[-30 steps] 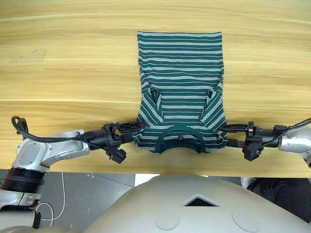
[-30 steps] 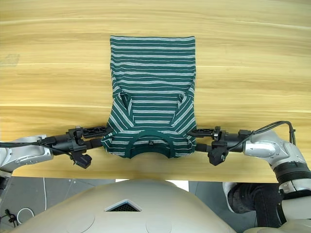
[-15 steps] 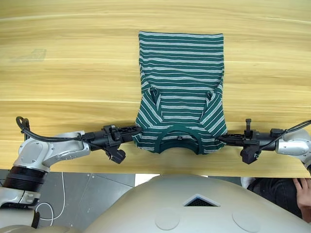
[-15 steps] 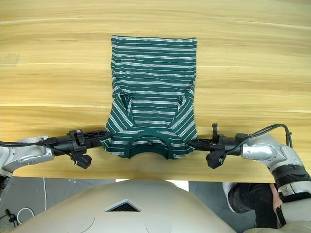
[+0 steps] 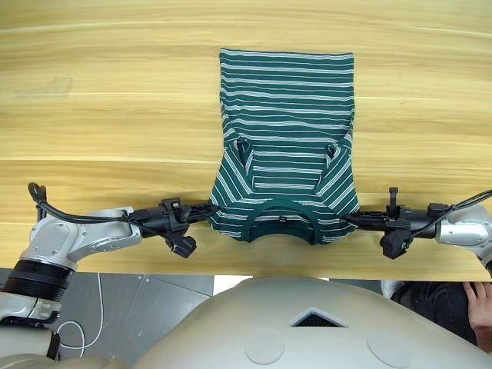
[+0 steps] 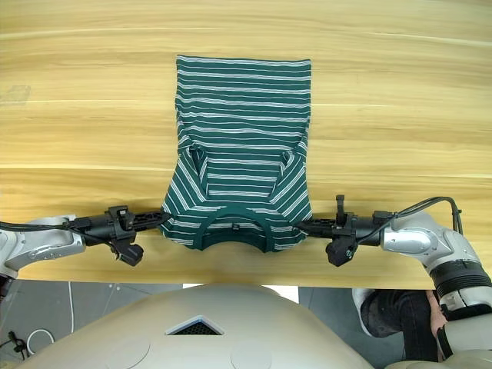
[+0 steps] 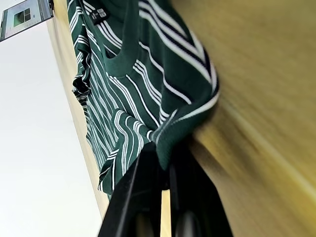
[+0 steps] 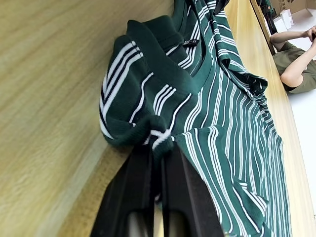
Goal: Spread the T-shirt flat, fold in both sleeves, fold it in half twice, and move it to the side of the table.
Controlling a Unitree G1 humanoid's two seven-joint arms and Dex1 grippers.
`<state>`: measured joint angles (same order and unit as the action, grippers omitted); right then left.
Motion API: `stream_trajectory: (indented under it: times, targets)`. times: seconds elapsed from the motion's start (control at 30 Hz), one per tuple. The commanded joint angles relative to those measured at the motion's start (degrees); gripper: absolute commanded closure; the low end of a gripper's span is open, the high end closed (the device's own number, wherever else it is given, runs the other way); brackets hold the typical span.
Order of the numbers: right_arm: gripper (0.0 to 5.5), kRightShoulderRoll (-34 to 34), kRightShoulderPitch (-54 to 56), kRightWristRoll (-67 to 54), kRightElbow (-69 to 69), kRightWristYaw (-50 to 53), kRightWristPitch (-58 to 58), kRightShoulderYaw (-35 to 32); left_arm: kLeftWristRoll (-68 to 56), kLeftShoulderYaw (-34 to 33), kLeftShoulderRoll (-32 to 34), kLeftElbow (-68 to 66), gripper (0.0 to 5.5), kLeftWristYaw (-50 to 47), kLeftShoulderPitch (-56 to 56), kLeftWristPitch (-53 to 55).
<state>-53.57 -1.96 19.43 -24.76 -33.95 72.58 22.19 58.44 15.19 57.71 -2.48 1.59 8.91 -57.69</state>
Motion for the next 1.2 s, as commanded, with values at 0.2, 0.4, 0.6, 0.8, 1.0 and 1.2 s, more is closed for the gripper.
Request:
stream_trajectory:
  times: [0.2, 0.4, 0.6, 0.8, 1.0, 1.2]
  targets:
    - [5.50, -1.83, 0.57, -14.99, 8.91, -7.08, -12.24, 3.18, -27.12, -1.99, 7.04, 5.69, 5.47, 25.42, 8.17, 16.77]
    - [5.50, -5.45, -1.83, -33.15, 20.82, -18.83, -34.75, 2.37, -54.43, -13.15, 14.19, 26.11, 5.47, 42.54, 20.37, 38.18]
    - [5.50, -8.87, -4.10, -47.54, 30.93, -26.88, -57.72, -2.72, -65.18, -26.24, 13.50, 37.13, 5.47, 51.09, 23.70, 49.49]
    - [5.50, -11.02, -8.87, -67.03, 39.28, -32.40, -78.98, -12.67, -70.54, -37.29, 8.39, 42.50, 5.47, 57.68, 29.43, 56.01]
    - [5.50, -8.43, -15.79, -78.88, 47.01, -32.66, -89.43, -24.99, -76.54, -49.53, -0.49, 50.25, 5.47, 63.57, 37.73, 59.91]
    - [5.50, -5.88, -21.50, -80.94, 51.22, -34.29, -94.23, -32.73, -85.11, -58.42, -6.48, 56.55, 5.47, 67.86, 42.40, 63.83]
